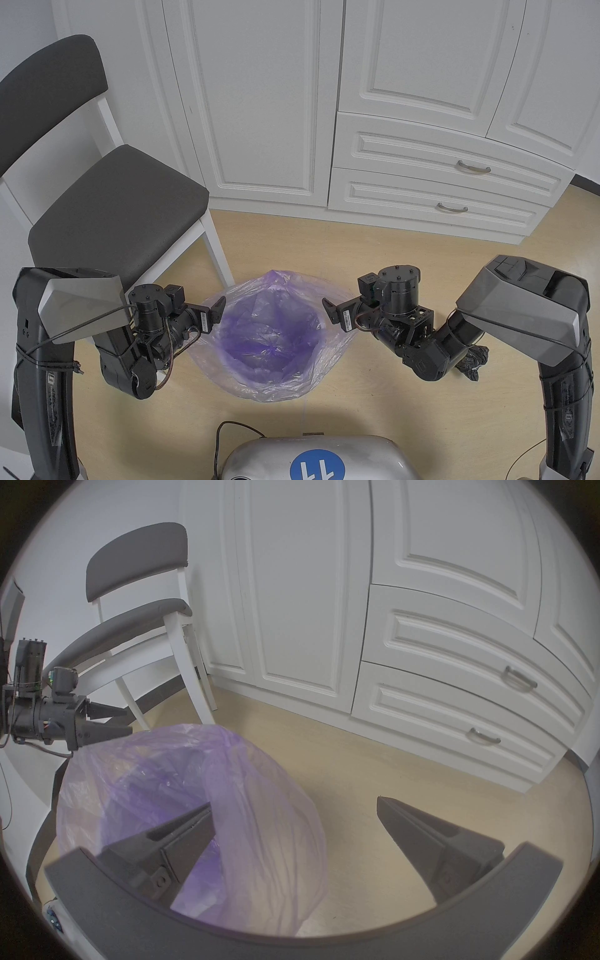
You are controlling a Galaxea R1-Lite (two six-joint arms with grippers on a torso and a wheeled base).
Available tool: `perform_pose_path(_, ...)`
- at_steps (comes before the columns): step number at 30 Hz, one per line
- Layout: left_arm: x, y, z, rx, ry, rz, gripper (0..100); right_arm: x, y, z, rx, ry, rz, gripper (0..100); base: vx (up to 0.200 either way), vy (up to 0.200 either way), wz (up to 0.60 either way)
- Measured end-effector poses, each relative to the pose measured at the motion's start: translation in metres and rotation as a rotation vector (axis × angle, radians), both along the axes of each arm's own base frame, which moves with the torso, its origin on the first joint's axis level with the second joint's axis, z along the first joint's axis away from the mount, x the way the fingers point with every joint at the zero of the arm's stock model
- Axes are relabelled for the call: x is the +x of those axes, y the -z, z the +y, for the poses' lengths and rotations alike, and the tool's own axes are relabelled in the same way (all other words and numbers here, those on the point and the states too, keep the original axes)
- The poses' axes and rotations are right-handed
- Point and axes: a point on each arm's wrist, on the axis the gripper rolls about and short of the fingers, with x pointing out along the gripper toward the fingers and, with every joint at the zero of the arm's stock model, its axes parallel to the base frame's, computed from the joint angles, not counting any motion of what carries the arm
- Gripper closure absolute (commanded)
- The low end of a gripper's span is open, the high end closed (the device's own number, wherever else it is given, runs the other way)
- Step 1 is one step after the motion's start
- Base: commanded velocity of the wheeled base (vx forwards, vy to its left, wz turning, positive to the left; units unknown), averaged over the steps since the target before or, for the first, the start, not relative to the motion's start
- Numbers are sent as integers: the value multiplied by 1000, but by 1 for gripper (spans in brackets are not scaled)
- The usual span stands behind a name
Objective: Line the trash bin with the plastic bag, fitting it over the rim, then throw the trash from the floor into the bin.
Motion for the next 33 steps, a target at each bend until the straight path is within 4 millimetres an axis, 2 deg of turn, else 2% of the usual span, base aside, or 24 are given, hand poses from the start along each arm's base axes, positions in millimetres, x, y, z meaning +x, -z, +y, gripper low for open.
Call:
perform_pose_path(5, 7, 6, 4, 9, -41, -5, 0, 3, 11, -12, 13, 22, 15, 0, 0, 0, 0)
perform_pose_path(10, 14, 13, 6, 12, -60, -7, 0, 8, 18, -15, 11, 32, 24, 0, 0, 0, 0)
perform_pose_path(33, 51, 37, 7, 8, -194, -71, 0, 54, 37, -15, 121, 105, -26, 0, 0, 0, 0)
